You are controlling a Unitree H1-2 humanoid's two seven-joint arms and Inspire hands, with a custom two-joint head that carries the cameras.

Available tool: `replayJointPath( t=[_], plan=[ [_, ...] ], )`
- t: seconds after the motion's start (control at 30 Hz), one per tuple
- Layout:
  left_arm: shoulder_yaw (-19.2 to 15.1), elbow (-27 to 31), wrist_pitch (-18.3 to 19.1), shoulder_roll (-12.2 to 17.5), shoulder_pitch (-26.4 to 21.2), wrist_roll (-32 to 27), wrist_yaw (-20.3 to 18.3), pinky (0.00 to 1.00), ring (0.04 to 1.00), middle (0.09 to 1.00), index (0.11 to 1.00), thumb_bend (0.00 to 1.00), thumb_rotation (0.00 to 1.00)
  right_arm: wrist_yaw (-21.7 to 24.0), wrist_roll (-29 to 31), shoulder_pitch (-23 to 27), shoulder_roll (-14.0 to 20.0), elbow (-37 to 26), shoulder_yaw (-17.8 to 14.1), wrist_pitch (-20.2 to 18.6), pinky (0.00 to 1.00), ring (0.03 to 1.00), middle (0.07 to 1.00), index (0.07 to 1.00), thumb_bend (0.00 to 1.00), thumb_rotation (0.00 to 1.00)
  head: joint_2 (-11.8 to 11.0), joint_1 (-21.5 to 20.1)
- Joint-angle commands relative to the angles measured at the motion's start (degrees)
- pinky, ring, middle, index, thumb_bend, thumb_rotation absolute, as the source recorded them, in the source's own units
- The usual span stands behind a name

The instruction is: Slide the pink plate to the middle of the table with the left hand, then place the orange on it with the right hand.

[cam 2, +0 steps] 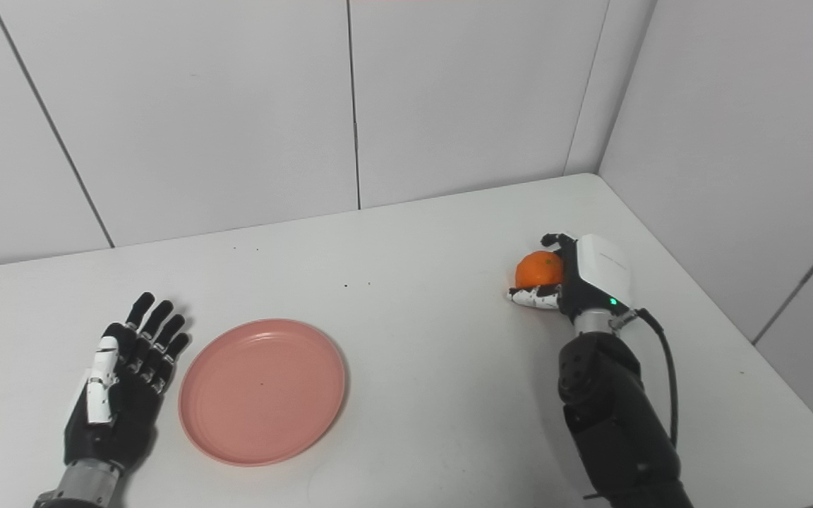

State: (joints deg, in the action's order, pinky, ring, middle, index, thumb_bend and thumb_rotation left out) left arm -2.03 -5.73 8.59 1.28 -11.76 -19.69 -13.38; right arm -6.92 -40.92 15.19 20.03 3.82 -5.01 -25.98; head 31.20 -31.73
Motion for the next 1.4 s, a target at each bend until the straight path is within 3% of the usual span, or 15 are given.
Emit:
replayJointPath(
  t=[0.0, 0.07, 0.13, 0.33, 0.53, 0.8, 0.97, 1.13, 1.37],
  plan=[
    [0.0, -2.09, 3.76, 0.5, 2.22, 0.6, 1.06, 0.98, 0.963, 0.964, 0.949, 0.33, 1.0, -0.57, -0.28, 2.42, 1.9, -1.33, 0.17, -0.28, 0.34, 0.441, 0.531, 0.559, 0.73, 0.11, 0.03, 0.06],
    [-0.03, -2.07, 3.66, 0.48, 2.25, 0.59, 1.07, 0.98, 0.961, 0.964, 0.949, 0.33, 1.0, -0.27, -0.35, 2.44, 2.03, -1.61, 0.31, -0.53, 0.32, 0.417, 0.514, 0.512, 0.59, 0.13, 0.03, 0.06],
    [-0.07, -2.12, 3.52, 0.45, 2.25, 0.66, 1.15, 0.98, 0.959, 0.961, 0.945, 0.33, 1.0, 0.17, -0.58, 2.44, 2.07, -1.99, 0.29, -0.72, 0.33, 0.427, 0.516, 0.492, 0.54, 0.13, 0.03, 0.06],
    [-0.17, -2.2, 3.59, 0.32, 2.18, 0.59, 1.26, 0.98, 0.958, 0.96, 0.946, 0.33, 1.0, 1.72, -1.11, 2.31, 1.34, -4.04, -1.12, -0.91, 0.36, 0.444, 0.527, 0.487, 0.52, 0.14, 0.33, 0.38],
    [0.04, -2.31, 2.95, 0.4, 2.19, 1.09, 1.2, 0.97, 0.955, 0.958, 0.945, 0.33, 1.0, -0.11, -1.5, 1.83, 1.29, -6.79, -1.32, -0.56, 0.31, 0.403, 0.493, 0.487, 0.52, 0.14, 0.41, 0.49],
    [0.01, -2.53, 2.82, 0.48, 2.14, 0.94, 1.0, 0.97, 0.958, 0.959, 0.945, 0.34, 1.0, -0.97, -1.4, 1.38, 0.94, -13.26, -0.96, 0.28, 0.32, 0.426, 0.495, 0.487, 0.52, 0.14, 0.27, 0.92],
    [0.28, -2.2, 2.89, 0.39, 2.23, 1.38, 1.28, 0.97, 0.955, 0.959, 0.944, 0.34, 1.0, 1.12, -3.32, 1.89, -0.88, -18.81, 0.25, -0.84, 0.36, 0.458, 0.515, 0.487, 0.52, 0.14, 0.62, 1.9],
    [0.85, -1.2, 2.87, -0.4, 2.5, 1.88, 1.93, 0.95, 0.939, 0.945, 0.933, 0.33, 1.0, 3.52, -6.15, 2.66, -3.06, -22.99, 2.62, -0.87, 0.33, 0.427, 0.501, 0.488, 0.52, 0.14, 1.47, 5.87],
    [2.94, 0.18, 2.32, -1.56, 3.37, 5.43, 3.65, 0.93, 0.93, 0.941, 0.926, 0.37, 1.0, 6.52, -8.13, 3.71, -5.7, -27.58, 8.09, 0.28, 0.32, 0.42, 0.5, 0.488, 0.52, 0.14, 2.21, 10.41]
  ],
)
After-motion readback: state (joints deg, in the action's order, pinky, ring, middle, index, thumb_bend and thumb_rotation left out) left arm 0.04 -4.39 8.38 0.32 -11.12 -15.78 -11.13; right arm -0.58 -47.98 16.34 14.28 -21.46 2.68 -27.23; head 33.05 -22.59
